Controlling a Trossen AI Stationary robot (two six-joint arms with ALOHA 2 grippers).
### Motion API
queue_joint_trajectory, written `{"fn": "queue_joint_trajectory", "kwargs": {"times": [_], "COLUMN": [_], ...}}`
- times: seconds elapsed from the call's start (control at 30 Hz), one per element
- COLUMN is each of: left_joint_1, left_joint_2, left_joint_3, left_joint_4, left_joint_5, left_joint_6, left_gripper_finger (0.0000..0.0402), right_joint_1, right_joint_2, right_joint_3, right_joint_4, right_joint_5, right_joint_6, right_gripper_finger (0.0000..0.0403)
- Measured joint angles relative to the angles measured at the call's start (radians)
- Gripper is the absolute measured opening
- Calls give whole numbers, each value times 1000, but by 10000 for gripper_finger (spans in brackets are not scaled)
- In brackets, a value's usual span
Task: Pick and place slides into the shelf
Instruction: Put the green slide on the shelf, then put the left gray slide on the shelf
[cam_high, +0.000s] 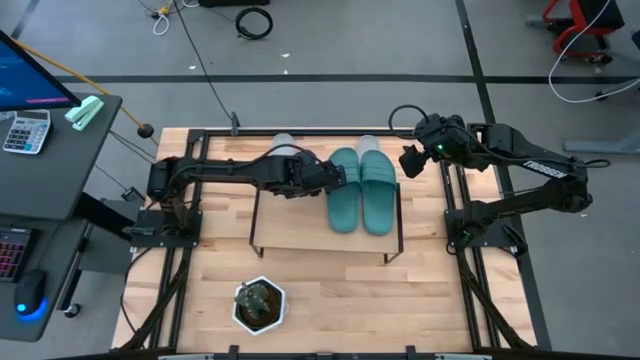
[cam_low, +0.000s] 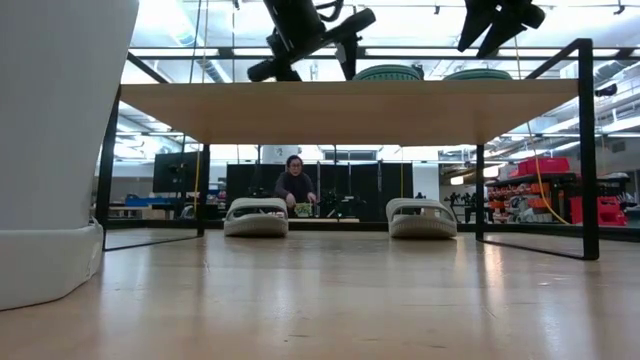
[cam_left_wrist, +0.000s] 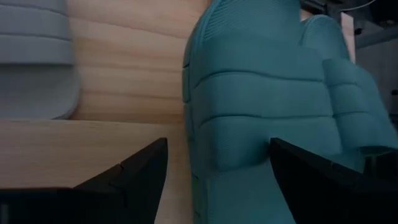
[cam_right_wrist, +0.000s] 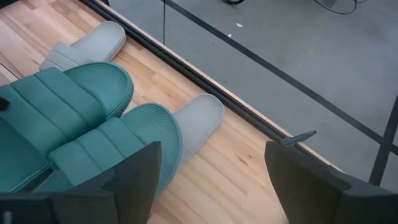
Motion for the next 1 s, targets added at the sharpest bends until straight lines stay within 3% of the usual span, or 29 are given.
{"fn": "queue_joint_trajectory", "kwargs": {"times": [0.37,0.57,1.0], "left_joint_1": [26,91,362], "left_joint_2": [-106,-140,-147], "left_joint_3": [0,0,-1], "left_joint_4": [-172,-168,-187], "left_joint_5": [-71,-78,128], "left_joint_6": [60,183,549], "left_gripper_finger": [282,281,235], "right_joint_1": [0,0,0], "right_joint_2": [0,0,0], "right_joint_3": [0,0,0], "right_joint_4": [0,0,0], "right_joint_5": [0,0,-5], "right_joint_6": [0,-1,24], "right_gripper_finger": [293,293,293]}}
